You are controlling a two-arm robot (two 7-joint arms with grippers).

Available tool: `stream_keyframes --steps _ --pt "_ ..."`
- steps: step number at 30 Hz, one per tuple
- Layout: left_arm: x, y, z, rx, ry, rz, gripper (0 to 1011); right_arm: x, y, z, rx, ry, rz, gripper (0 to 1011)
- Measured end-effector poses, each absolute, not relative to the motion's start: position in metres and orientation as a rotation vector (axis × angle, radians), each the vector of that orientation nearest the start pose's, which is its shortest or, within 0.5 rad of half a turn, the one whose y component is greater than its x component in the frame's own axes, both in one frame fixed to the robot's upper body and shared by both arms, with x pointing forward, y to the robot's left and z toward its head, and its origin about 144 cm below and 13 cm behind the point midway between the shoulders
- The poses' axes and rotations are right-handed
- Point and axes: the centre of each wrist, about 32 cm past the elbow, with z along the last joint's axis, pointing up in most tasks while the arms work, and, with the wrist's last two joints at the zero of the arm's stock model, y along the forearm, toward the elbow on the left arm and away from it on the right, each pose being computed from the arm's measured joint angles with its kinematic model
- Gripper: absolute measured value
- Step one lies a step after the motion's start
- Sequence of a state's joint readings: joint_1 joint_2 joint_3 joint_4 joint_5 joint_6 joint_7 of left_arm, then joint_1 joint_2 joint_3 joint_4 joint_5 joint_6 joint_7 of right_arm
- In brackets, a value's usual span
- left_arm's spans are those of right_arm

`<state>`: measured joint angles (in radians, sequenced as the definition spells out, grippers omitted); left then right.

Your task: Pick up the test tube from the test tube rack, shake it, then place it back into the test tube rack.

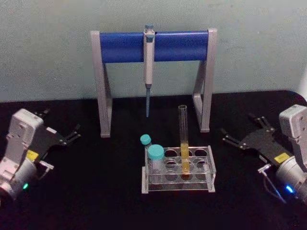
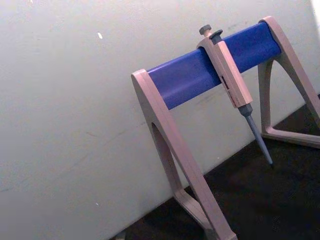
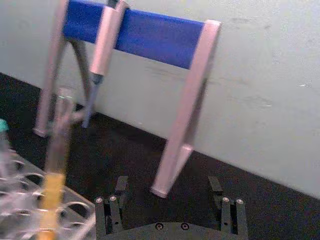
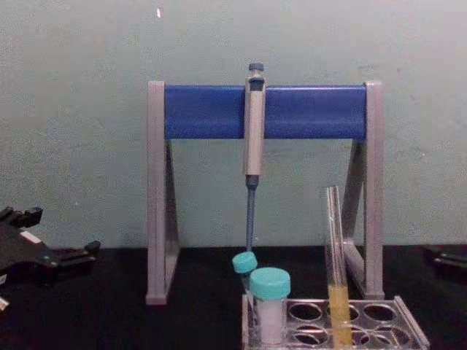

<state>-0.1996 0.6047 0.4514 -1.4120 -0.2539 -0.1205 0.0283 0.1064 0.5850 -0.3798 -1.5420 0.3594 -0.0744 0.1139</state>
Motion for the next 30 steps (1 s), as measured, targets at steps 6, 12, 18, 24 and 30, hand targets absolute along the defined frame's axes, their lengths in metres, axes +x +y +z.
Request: stream_keyframes --steps 6,12,18,24,30 --pt "0.489 0.310 1.140 0.304 -0.285 1.248 1010 0.464 -0.290 1.157 -0.144 -0.068 -1.051 1000" --pt "0.489 0.310 1.140 0.305 -0.285 1.248 1010 0.465 -0.287 1.161 -0.121 0.008 -0.954 1000" --pt "0.489 0.310 1.140 0.304 -0.285 1.248 1010 0.468 -0.283 1.164 -0.120 0.040 -0.876 1000" --pt "0.489 0.310 1.140 0.305 -0.285 1.248 1010 0.474 -0.279 1.168 -0.115 0.065 -0.793 1000" --pt "0.489 0.310 1.140 0.304 -0.285 1.248 1010 0.484 -0.275 1.167 -0.123 0.085 -0.757 1000"
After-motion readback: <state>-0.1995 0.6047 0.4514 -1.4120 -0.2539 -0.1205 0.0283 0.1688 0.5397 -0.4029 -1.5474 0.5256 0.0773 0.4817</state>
